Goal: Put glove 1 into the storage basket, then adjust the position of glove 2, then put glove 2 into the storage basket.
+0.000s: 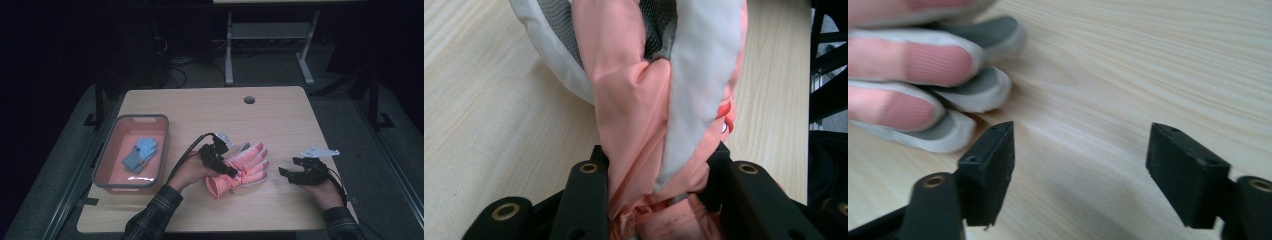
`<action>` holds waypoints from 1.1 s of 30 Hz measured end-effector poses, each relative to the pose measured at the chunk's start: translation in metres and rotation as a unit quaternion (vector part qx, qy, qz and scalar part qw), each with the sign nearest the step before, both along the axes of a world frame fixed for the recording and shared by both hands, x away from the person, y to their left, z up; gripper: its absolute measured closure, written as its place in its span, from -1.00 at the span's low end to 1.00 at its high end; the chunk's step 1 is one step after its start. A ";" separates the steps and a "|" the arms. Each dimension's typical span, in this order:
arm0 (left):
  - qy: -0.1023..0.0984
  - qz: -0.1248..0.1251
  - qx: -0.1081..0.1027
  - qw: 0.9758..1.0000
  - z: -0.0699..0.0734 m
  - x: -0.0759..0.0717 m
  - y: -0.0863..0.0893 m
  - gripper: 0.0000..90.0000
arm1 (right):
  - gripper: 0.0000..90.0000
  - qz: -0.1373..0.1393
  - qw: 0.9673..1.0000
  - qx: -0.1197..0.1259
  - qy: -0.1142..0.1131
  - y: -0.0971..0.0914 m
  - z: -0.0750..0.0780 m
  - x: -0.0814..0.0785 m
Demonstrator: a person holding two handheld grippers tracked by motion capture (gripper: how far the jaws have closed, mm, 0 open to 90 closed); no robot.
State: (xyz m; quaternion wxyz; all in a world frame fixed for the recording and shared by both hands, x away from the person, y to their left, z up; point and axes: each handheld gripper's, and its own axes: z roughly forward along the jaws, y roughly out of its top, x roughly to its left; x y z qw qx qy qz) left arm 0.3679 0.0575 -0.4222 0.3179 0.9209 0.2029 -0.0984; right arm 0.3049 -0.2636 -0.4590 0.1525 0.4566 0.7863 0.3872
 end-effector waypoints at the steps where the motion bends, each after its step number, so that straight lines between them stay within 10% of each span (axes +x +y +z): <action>1: 0.000 0.000 0.000 1.000 0.000 0.000 0.000 0.46 | -0.42 0.000 1.000 0.000 0.000 0.000 0.000 0.000; 18: -0.023 0.028 -0.031 0.999 0.029 0.002 0.029 0.46 | -0.68 -0.055 0.998 -0.030 -0.002 -0.013 -0.015 0.011; 33: -0.057 0.097 -0.060 0.992 0.063 0.004 0.074 0.46 | -0.70 -0.050 0.998 -0.047 -0.003 -0.010 -0.024 0.013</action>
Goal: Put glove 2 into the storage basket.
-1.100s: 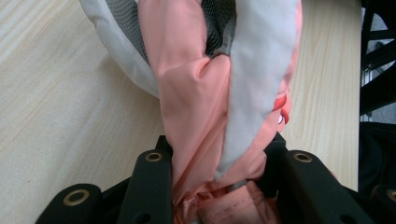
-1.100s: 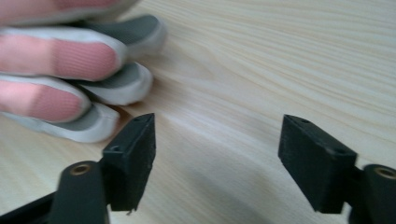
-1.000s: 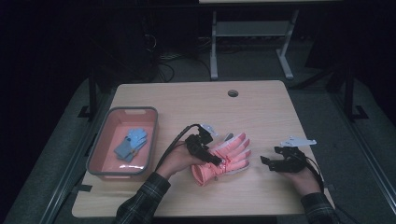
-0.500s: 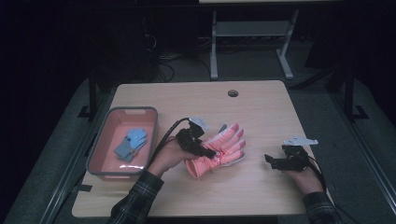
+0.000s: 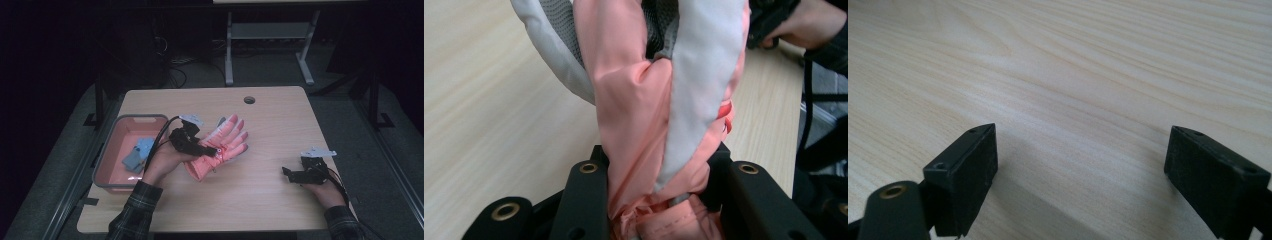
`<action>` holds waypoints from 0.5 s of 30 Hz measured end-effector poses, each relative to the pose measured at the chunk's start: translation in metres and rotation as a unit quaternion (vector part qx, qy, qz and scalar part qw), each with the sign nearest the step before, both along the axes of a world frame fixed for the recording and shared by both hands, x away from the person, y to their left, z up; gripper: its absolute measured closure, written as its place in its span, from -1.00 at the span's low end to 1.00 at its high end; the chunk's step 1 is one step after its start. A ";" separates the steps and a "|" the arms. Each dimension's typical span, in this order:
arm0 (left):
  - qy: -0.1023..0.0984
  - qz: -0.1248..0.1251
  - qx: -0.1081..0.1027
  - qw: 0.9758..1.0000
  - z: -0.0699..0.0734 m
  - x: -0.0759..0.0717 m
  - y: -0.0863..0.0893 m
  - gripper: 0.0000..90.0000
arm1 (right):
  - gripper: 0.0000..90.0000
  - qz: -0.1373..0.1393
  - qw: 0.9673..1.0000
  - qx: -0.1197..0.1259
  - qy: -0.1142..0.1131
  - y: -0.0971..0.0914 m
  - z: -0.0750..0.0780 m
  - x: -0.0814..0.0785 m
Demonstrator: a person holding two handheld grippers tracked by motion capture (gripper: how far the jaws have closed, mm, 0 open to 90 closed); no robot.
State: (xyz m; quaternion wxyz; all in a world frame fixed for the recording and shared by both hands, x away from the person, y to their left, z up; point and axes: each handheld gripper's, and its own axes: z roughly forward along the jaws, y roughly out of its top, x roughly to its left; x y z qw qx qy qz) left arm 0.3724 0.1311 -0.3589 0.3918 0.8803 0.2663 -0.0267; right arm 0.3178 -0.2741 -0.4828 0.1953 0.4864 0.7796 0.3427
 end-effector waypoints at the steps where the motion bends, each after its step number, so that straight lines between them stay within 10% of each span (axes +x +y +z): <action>1: -0.004 0.012 -0.002 1.000 0.005 0.000 0.008 0.46 | -0.70 0.001 1.000 0.000 0.000 0.000 0.000 0.000; 15: -0.038 0.088 -0.030 0.995 0.037 -0.004 0.069 0.45 | -0.70 0.008 1.000 0.000 0.002 0.001 0.000 0.000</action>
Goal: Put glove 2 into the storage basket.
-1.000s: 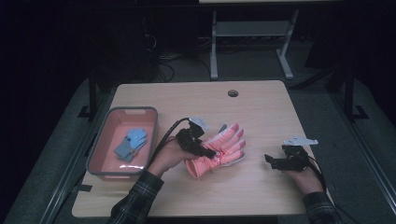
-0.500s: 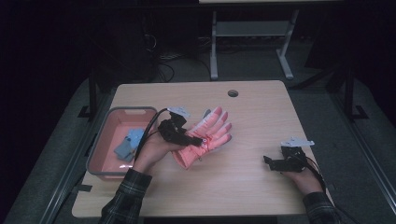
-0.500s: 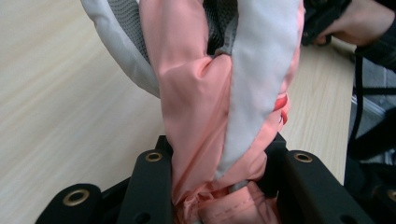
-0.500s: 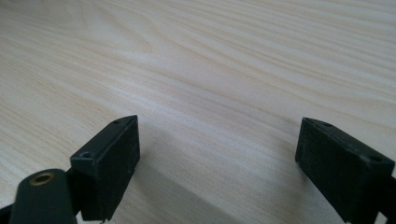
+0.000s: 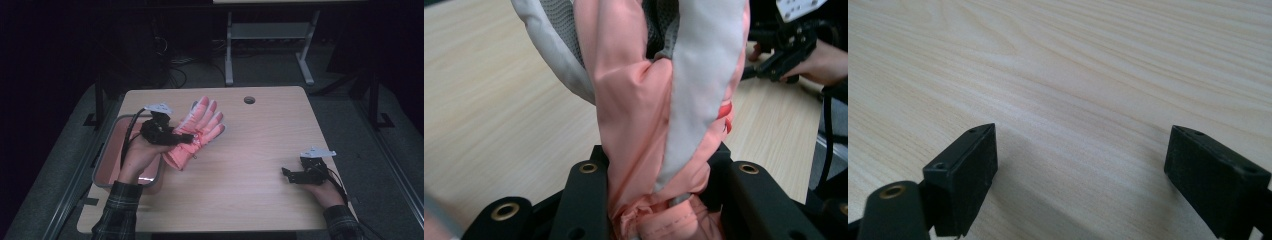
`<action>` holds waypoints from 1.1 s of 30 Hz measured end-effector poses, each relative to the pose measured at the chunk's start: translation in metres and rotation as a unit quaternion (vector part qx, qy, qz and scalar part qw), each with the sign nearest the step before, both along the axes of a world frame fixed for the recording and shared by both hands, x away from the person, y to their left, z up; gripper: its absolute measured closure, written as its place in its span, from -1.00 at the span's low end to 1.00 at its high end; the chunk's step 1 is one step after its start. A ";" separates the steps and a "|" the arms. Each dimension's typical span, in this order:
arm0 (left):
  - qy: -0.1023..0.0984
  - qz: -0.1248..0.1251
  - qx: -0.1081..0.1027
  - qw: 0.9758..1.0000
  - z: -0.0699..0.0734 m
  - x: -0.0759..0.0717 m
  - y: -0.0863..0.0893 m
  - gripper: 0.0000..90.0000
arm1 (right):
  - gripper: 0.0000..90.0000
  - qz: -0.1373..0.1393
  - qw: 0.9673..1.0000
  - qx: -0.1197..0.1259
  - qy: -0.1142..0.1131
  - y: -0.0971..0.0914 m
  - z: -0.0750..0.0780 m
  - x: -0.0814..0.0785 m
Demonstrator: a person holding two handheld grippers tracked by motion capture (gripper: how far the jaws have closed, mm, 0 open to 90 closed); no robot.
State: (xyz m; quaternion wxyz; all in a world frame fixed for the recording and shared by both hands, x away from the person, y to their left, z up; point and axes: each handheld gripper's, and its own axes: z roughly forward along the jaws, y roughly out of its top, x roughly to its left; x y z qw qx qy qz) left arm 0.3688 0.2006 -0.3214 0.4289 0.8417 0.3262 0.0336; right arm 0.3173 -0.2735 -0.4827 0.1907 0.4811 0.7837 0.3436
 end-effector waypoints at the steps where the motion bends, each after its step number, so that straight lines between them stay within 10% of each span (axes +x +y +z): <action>1: -0.001 0.006 -0.002 1.000 0.003 0.000 0.004 0.45 | -0.70 0.000 1.000 0.000 0.000 0.000 0.000 0.000; 14: 0.005 0.068 0.016 0.998 0.017 0.000 0.056 0.45 | -0.70 0.000 1.000 0.000 0.000 0.000 0.000 0.000; 33: 0.029 0.155 0.026 0.987 0.002 -0.005 0.122 0.45 | -0.70 0.001 1.000 -0.001 0.000 0.000 0.000 0.000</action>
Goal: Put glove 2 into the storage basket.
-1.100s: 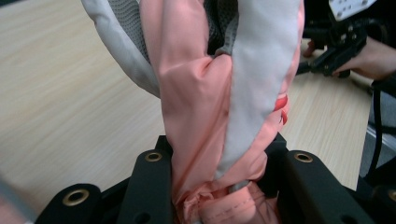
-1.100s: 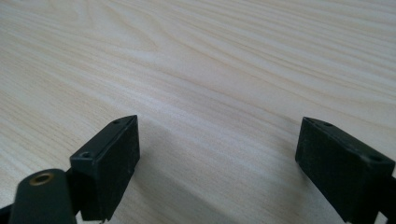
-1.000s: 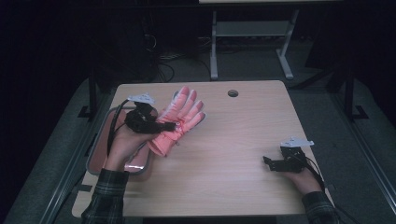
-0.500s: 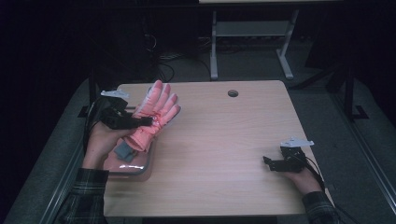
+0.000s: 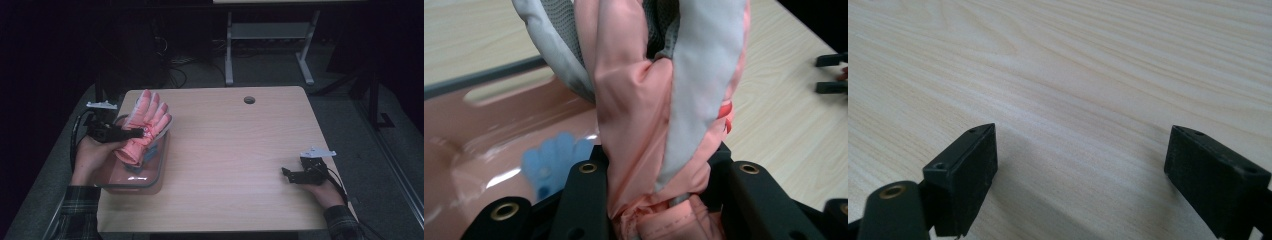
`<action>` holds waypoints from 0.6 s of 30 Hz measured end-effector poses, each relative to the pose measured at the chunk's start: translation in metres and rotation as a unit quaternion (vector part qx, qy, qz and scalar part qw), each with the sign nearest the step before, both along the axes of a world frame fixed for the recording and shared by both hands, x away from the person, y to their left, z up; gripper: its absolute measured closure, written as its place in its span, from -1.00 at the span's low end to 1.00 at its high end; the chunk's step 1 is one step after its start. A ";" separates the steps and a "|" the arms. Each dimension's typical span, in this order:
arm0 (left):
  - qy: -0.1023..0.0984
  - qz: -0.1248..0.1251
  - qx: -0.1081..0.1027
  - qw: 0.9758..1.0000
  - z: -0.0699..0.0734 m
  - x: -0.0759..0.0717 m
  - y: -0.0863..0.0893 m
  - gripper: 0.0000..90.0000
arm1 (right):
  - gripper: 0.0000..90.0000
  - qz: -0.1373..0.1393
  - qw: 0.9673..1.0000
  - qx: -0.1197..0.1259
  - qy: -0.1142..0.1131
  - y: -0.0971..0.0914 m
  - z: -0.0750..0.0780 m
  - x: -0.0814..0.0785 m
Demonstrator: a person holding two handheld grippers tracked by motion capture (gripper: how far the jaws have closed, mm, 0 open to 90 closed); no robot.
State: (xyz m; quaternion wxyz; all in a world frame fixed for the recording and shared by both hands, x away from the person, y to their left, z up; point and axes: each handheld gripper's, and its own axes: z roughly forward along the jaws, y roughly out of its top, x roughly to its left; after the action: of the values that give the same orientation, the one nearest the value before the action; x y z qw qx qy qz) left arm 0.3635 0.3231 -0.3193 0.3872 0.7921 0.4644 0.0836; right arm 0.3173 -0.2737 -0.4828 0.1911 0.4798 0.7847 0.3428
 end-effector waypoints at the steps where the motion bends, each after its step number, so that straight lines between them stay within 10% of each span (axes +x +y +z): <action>1: 0.002 0.005 0.001 1.000 -0.002 0.000 0.003 0.45 | -0.70 0.000 1.000 0.000 0.000 0.000 0.000 0.000; 18: 0.053 0.047 0.012 0.997 -0.041 0.003 0.019 0.44 | -0.70 -0.001 1.000 0.001 0.000 0.000 0.000 0.000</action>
State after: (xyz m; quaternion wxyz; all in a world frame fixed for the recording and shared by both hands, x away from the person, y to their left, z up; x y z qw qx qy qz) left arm 0.3662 0.3418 -0.3605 0.3479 0.7773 0.5201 0.0653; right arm 0.3173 -0.2735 -0.4827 0.1908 0.4812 0.7837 0.3433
